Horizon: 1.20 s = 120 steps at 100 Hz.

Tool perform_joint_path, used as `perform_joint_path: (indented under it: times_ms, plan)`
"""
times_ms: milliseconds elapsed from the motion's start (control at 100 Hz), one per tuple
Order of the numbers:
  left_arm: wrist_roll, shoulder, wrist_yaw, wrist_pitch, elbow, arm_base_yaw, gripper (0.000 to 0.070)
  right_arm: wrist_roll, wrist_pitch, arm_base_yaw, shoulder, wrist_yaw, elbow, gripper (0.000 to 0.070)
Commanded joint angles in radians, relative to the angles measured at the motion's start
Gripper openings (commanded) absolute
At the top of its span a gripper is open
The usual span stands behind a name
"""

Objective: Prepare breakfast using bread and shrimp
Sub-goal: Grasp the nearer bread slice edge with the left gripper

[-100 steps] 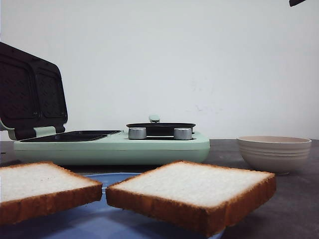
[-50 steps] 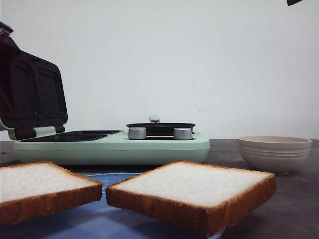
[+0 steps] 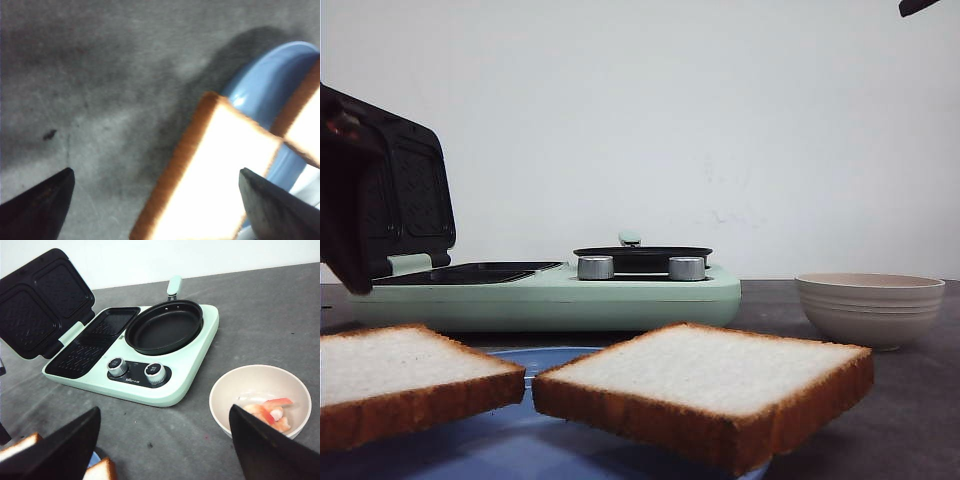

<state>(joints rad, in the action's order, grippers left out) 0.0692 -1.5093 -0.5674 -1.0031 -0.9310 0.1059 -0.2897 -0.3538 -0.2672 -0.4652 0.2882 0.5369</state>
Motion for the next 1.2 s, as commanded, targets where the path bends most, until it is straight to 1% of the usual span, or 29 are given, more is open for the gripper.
perform_joint_path:
  times_ms: [0, 150, 210, 420, 500, 770, 820, 890, 910, 940, 1020, 1070, 1160, 1190]
  plan:
    - [0.020, -0.032, -0.021, 0.003, -0.010, 0.006, 0.0592, 0.018, 0.008, -0.003, -0.003, -0.001, 0.015, 0.0509]
    - [0.020, -0.080, -0.124, 0.003, -0.010, 0.013, 0.0593, 0.021, 0.008, -0.003, -0.004, -0.001, 0.015, 0.0509]
    - [0.026, -0.089, -0.137, 0.003, -0.010, 0.020, 0.0593, 0.026, 0.008, -0.003, -0.004, -0.002, 0.015, 0.0509]
    - [0.086, -0.098, -0.137, -0.011, -0.010, 0.043, 0.0593, 0.043, 0.009, -0.003, -0.004, -0.010, 0.015, 0.0509]
    - [0.111, -0.098, -0.136, -0.026, -0.010, 0.051, 0.0592, 0.043, 0.009, -0.003, -0.004, -0.028, 0.015, 0.0508]
    - [0.115, -0.100, -0.135, -0.040, -0.010, 0.082, 0.0591, 0.044, 0.009, -0.003, -0.004, -0.031, 0.015, 0.0508]
    - [0.127, -0.100, -0.135, -0.049, -0.010, 0.092, 0.0590, 0.044, 0.009, -0.003, -0.004, -0.031, 0.015, 0.0508]
    - [0.133, -0.100, -0.126, -0.050, -0.010, 0.103, 0.0577, 0.044, 0.009, -0.003, -0.004, -0.031, 0.015, 0.0508]
    - [0.133, -0.100, -0.120, -0.050, -0.010, 0.105, 0.0565, 0.044, 0.009, -0.003, -0.004, -0.031, 0.015, 0.0508]
    - [0.132, -0.100, -0.110, -0.050, -0.010, 0.108, 0.0528, 0.044, 0.009, -0.003, -0.004, -0.031, 0.015, 0.0508]
    - [0.132, -0.100, -0.081, -0.049, -0.010, 0.113, 0.0379, 0.044, 0.008, -0.003, -0.004, -0.031, 0.015, 0.0508]
    - [0.132, -0.100, -0.069, -0.049, -0.010, 0.113, 0.0301, 0.044, 0.008, -0.003, -0.004, -0.030, 0.015, 0.0508]
    - [0.132, -0.100, -0.063, -0.049, -0.010, 0.113, 0.0202, 0.043, 0.008, -0.003, -0.004, -0.030, 0.015, 0.0508]
    - [0.132, -0.100, -0.060, -0.049, -0.010, 0.113, 0.0155, 0.043, 0.008, -0.004, -0.004, -0.030, 0.015, 0.0508]
